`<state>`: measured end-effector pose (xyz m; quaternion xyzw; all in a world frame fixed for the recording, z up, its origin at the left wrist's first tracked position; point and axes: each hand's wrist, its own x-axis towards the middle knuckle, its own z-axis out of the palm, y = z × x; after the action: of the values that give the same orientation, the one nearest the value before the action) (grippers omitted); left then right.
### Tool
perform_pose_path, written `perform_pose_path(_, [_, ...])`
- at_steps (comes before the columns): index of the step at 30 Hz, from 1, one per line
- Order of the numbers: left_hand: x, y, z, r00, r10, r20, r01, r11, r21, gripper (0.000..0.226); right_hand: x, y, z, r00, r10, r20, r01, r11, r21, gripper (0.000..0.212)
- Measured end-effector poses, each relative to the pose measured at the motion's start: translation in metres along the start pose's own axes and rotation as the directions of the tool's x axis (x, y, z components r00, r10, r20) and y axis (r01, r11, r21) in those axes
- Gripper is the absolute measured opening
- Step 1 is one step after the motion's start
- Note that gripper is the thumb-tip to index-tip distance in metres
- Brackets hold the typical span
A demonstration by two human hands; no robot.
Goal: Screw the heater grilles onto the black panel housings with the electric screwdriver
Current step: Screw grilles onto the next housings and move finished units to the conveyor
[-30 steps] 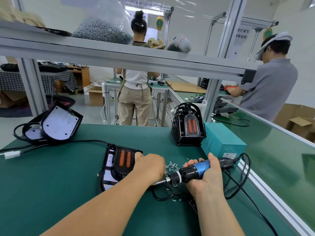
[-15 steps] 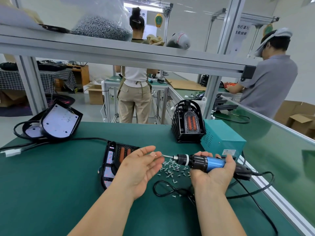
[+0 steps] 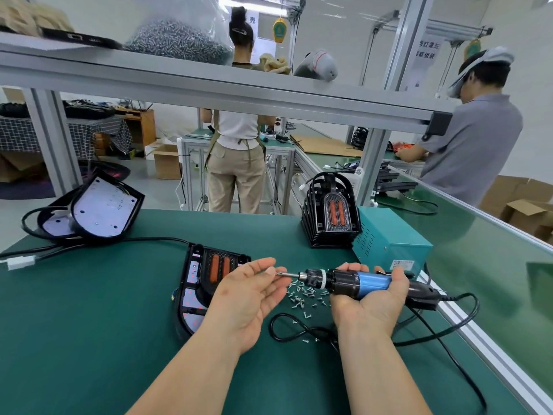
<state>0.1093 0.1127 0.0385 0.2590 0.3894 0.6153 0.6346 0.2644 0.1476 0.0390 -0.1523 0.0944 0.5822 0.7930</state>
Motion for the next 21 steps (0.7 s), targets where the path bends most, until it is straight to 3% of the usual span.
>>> perform_pose_path(6, [-0.0024,0.0011,0.0014,1.0,-0.003,-0.002,0.003,1.0,-0.02,0.012,-0.0011,-0.0001,0.0007,1.0,-0.01,0.028,0.01,1.0,0.004,0.027])
perform_pose_path(13, [-0.0036,-0.0032,0.0002,0.993,0.111,-0.044,-0.102,0.98,0.169,0.008,-0.0028,-0.0001,0.0016,0.998,-0.044,0.046,0.046,0.998,-0.043,0.025])
perform_pose_path(21, [-0.0026,-0.007,0.001,0.993,0.094,-0.076,-0.078,0.978,0.194,0.007,-0.0068,-0.0031,0.0046,0.989,-0.093,0.118,0.104,0.99,-0.094,0.025])
